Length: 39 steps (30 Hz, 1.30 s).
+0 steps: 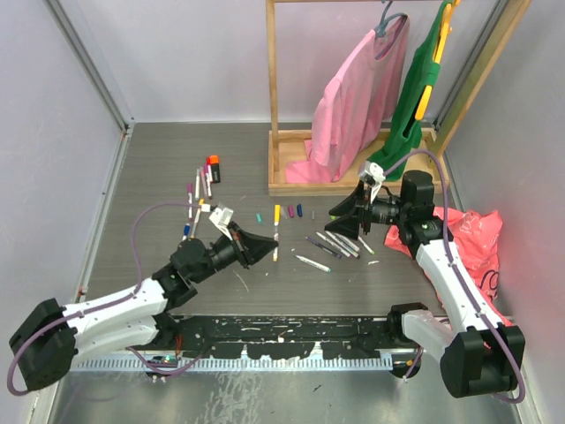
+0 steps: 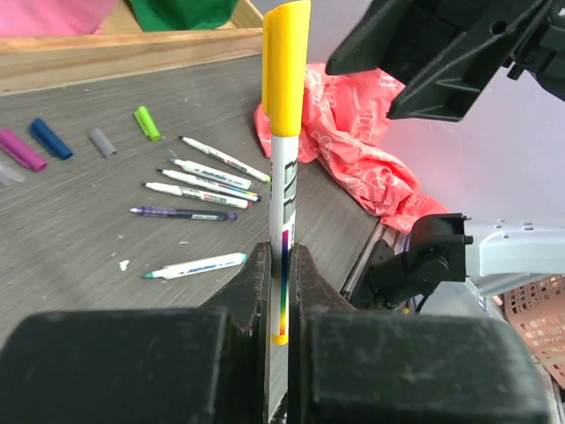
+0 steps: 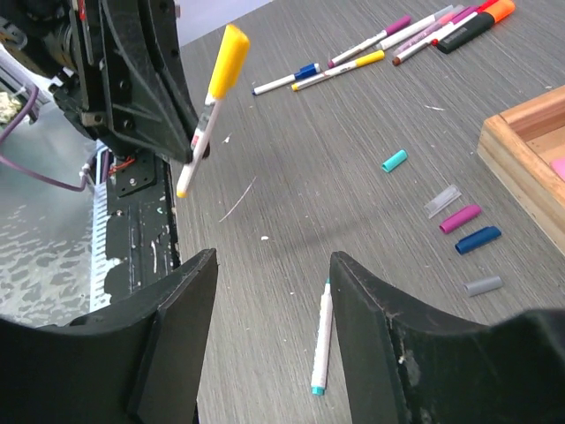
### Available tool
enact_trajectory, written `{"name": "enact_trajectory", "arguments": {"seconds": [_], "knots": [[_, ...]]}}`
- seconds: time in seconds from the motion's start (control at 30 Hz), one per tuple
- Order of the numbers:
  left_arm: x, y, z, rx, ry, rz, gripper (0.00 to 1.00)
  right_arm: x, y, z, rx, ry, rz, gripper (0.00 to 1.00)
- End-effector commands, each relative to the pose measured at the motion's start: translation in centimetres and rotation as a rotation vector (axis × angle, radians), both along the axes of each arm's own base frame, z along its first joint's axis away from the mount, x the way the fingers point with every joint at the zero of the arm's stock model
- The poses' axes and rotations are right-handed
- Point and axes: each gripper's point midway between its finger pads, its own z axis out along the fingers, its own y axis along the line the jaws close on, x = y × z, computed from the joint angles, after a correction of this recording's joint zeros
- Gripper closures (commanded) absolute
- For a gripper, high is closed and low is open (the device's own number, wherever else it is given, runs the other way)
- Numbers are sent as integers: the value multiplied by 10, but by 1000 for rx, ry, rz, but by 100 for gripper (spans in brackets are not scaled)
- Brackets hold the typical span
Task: Open the pen caps
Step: Pick up the pen from the center of the board.
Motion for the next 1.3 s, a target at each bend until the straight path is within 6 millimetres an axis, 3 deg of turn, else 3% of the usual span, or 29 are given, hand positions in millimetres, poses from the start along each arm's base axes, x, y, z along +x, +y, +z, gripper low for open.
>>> {"name": "enact_trajectory", "arguments": {"seconds": [0.0,0.53,0.8,0.97,1.27], "knots": [[7,-9,38,-104,-122,104,100,-2,3,17,30,-84,40,40],[-1,-51,31,-145,-124,157,100,-1,5,18,53,-54,45,39],[0,-70,26,-155,-116,167,100,12,8,24,155,59,-47,39],[3,-78,28,-177,-108,177,100,6,19,28,234,126,-36,40],[7,-94,35,-229,-59,165,100,-2,37,13,228,177,9,42]]}}
